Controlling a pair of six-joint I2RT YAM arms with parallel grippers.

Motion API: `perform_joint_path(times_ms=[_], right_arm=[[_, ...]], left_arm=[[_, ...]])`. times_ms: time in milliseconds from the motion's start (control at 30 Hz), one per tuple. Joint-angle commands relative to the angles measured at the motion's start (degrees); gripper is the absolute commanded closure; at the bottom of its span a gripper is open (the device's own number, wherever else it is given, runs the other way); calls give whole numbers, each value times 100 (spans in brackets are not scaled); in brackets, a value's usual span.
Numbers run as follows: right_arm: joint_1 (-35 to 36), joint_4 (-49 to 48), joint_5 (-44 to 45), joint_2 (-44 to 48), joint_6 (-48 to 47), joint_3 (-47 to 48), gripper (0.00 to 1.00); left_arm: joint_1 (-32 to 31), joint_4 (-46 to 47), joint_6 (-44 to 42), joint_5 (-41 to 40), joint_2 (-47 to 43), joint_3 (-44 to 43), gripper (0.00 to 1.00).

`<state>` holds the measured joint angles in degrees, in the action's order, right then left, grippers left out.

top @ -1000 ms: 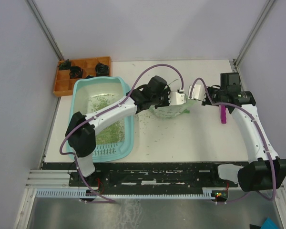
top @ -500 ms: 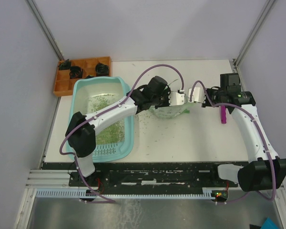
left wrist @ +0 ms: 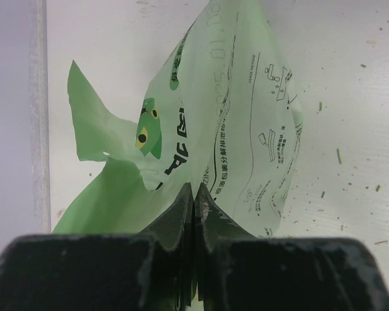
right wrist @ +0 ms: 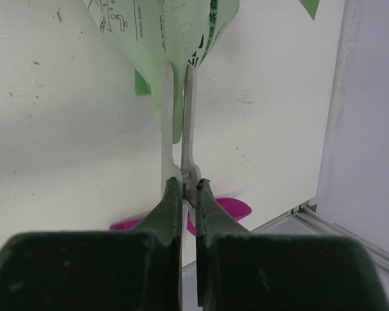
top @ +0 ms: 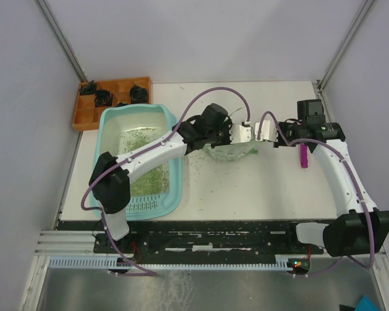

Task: Fill the litter box with clean litter
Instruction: Clamp the cat litter bag at the center of the board.

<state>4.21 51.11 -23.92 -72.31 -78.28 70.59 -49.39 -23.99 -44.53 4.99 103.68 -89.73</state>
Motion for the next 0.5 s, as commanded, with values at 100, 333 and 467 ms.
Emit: perform_joint_path(times_ms=[100,333,467], right_arm=[[209,-18,-217,-184,80,216,98],[399,-133,-227,-302,233,400,98],[453,-208,-291,-296,341,482,98]], left_arm=[[-100,149,208,126,-137,-265,97],[-107,152,269,139,-140,-275,97],[-112,223,349,172,-161,-253,97]])
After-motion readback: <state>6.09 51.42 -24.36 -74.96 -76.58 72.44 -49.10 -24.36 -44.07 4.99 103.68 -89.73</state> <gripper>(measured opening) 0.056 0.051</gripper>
